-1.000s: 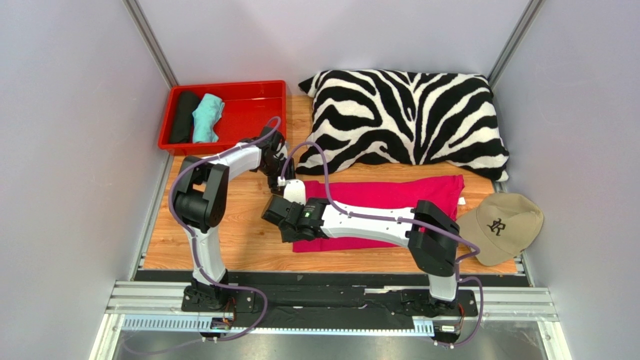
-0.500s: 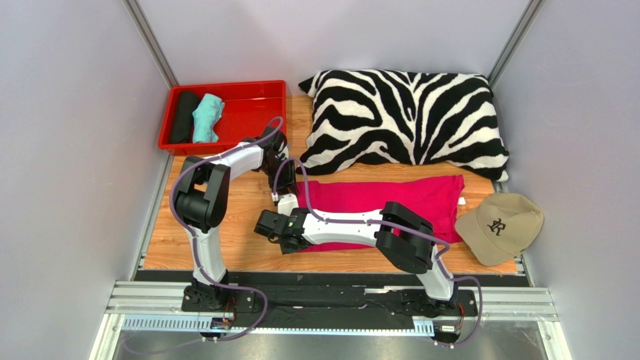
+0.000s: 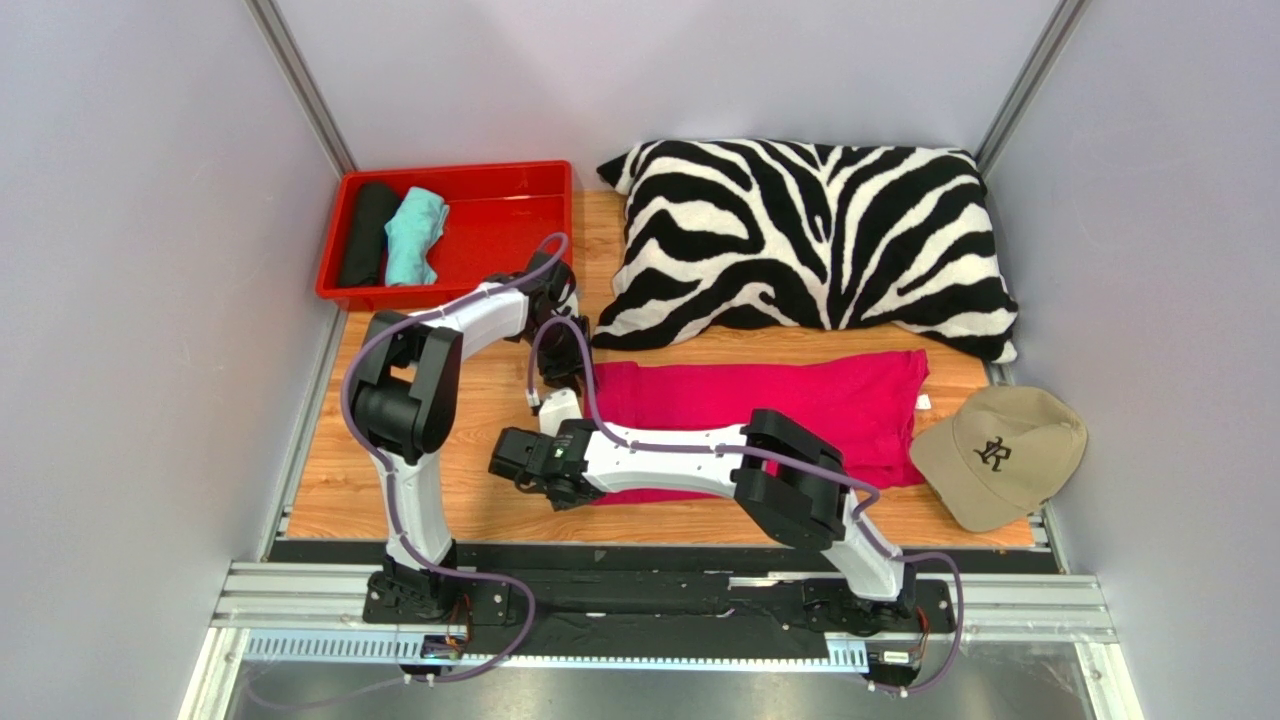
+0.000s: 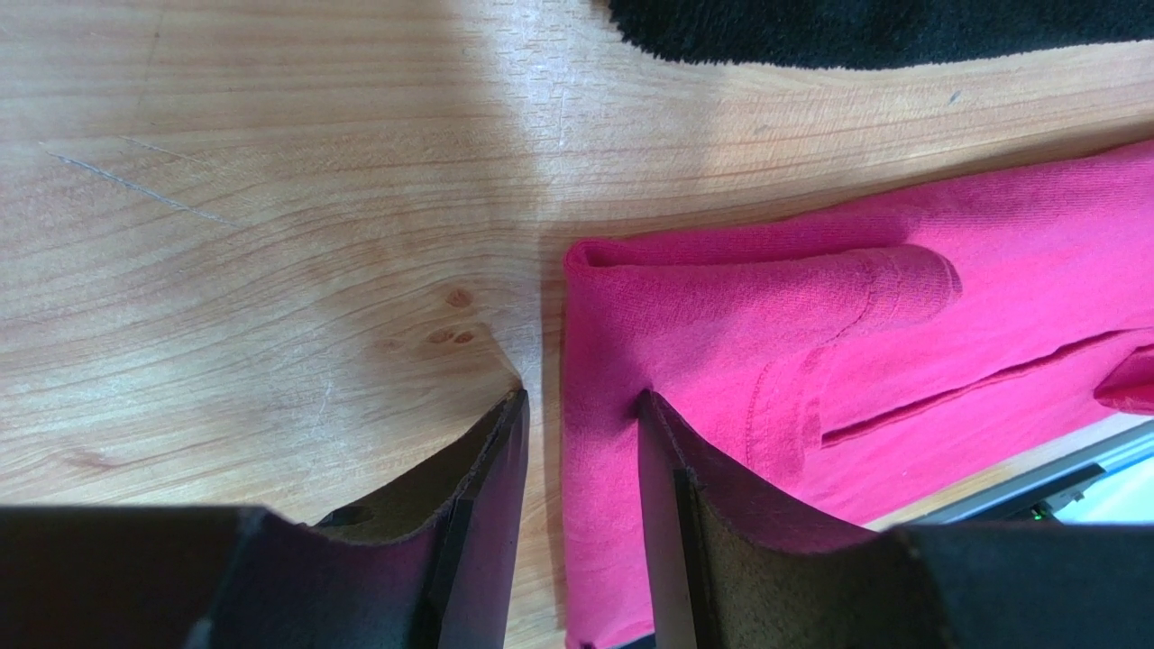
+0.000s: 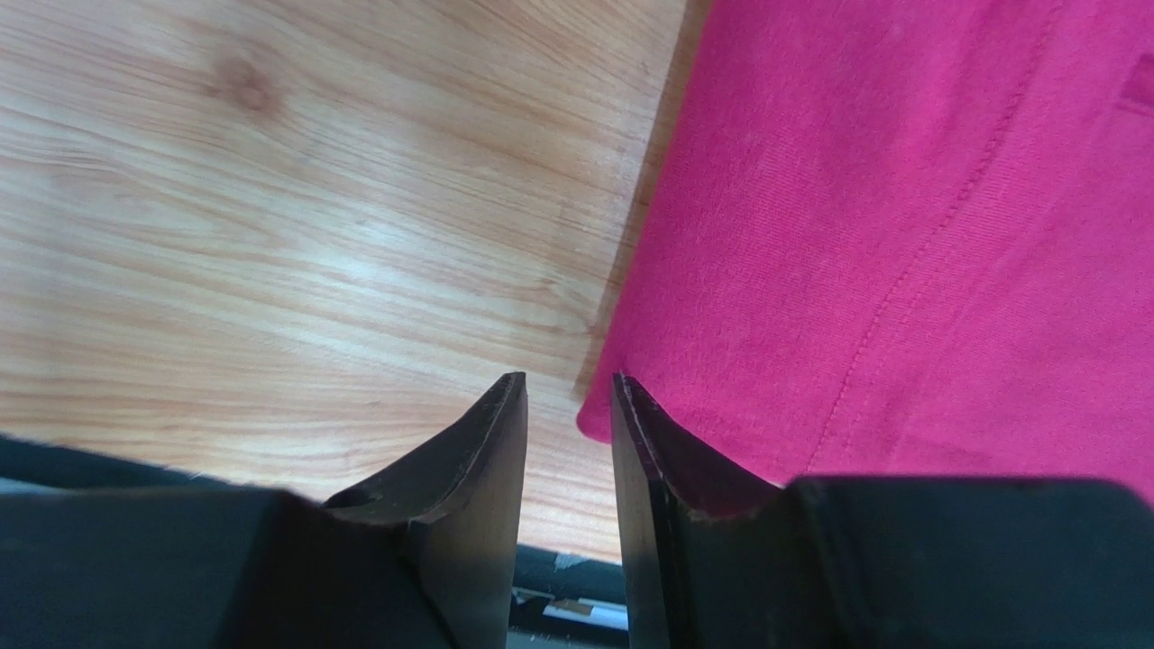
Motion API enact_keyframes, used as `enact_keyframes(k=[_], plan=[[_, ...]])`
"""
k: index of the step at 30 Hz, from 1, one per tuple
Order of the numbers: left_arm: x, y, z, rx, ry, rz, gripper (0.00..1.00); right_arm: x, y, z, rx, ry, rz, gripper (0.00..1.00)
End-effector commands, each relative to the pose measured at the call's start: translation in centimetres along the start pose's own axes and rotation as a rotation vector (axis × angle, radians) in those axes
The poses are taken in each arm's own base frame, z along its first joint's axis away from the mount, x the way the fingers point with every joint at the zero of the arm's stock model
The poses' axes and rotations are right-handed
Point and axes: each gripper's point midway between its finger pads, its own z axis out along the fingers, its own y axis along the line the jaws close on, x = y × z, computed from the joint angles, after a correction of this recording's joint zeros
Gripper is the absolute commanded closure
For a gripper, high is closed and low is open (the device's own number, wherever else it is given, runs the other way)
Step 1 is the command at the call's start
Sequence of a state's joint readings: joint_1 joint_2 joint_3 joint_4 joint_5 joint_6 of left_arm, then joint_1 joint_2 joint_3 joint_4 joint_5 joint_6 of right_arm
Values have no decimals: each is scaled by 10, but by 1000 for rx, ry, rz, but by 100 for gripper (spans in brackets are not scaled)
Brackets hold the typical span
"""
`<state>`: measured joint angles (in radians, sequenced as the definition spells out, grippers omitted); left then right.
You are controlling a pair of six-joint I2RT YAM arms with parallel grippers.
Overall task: Roll the t-shirts
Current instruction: Roll the T-shirt to the center of the board.
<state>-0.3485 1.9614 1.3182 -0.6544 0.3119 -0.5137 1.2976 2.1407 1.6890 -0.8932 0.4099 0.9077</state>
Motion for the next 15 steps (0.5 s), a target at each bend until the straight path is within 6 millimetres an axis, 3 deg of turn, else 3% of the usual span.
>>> enact_keyframes(k=[1,15], plan=[[-5,4,11,-25,-3,32,55,5,-4,6,47,14,-34,66],[-20,-11,8,31,-64,56,49,-9,-14,-6,85,-35,-36,67]])
